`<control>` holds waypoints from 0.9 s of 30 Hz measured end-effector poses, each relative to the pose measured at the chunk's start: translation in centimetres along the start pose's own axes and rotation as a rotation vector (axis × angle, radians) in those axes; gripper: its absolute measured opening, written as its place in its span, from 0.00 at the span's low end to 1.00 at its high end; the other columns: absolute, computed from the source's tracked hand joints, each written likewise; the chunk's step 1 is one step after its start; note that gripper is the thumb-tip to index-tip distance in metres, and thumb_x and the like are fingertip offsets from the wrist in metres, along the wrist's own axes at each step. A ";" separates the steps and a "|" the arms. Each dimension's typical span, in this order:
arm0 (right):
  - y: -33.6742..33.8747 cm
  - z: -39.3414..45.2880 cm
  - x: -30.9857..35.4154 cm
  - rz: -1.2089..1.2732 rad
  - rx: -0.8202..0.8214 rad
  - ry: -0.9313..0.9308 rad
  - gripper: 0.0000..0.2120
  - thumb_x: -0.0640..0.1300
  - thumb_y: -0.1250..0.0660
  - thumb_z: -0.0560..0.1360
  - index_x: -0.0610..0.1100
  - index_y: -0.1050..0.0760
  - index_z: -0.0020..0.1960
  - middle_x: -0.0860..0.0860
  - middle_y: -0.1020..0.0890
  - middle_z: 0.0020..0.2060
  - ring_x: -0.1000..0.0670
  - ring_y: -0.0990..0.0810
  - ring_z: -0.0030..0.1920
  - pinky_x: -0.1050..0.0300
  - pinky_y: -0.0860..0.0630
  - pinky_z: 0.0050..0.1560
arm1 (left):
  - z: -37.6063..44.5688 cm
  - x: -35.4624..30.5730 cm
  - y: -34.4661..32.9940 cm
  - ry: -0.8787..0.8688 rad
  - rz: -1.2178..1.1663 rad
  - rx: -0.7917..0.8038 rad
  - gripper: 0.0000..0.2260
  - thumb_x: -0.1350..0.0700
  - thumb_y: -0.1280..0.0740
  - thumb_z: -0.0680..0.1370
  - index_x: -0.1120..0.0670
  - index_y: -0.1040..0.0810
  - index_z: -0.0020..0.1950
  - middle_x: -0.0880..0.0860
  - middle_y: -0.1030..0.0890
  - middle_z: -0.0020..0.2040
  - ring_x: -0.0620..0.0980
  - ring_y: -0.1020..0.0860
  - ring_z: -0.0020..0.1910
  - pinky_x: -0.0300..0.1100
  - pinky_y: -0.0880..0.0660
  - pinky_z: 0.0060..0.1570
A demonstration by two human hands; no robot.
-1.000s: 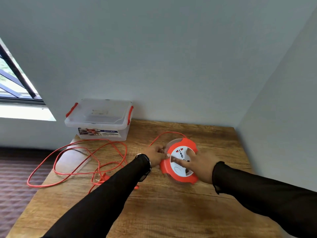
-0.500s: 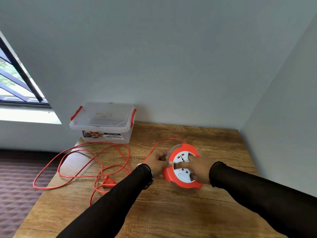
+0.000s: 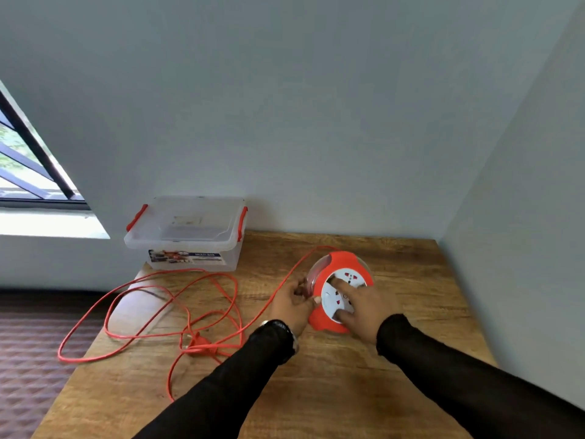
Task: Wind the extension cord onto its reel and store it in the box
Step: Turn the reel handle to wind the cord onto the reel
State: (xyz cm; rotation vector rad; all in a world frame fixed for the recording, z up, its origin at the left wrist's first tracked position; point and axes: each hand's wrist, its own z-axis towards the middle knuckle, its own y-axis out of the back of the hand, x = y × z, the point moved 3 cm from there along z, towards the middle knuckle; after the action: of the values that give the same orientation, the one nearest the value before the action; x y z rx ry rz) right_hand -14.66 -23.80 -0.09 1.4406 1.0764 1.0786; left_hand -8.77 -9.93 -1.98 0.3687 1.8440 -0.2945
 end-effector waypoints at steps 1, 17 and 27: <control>-0.1 0.0 0.0 0.104 -0.018 -0.056 0.31 0.59 0.40 0.74 0.60 0.47 0.74 0.48 0.24 0.64 0.45 0.24 0.60 0.55 0.24 0.50 | -0.1 0.1 -0.1 -0.003 -0.011 -0.009 0.20 0.67 0.32 0.75 0.57 0.29 0.66 0.55 0.21 0.51 0.49 0.22 0.41 0.42 0.20 0.39; -1.5 1.1 2.3 1.676 0.143 -0.774 0.16 0.45 0.37 0.78 0.43 0.31 0.64 0.47 0.24 0.21 0.53 0.32 0.19 0.66 0.41 0.20 | 0.2 0.9 0.2 -0.016 0.014 -0.083 0.25 0.63 0.32 0.75 0.55 0.33 0.71 0.55 0.23 0.59 0.53 0.22 0.55 0.52 0.22 0.55; 2.9 -1.5 0.5 0.426 0.054 -0.121 0.15 0.46 0.36 0.76 0.47 0.28 0.62 0.50 0.22 0.59 0.51 0.20 0.52 0.62 0.25 0.44 | 1.4 -1.1 2.1 -0.060 0.147 0.052 0.20 0.67 0.38 0.78 0.59 0.33 0.70 0.51 0.23 0.50 0.49 0.23 0.46 0.36 0.23 0.44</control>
State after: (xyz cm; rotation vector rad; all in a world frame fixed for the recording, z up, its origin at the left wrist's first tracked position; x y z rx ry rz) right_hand -15.75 -23.37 2.99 1.8054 0.7323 1.2444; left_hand -6.40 -8.70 -1.38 0.5227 1.7429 -0.2500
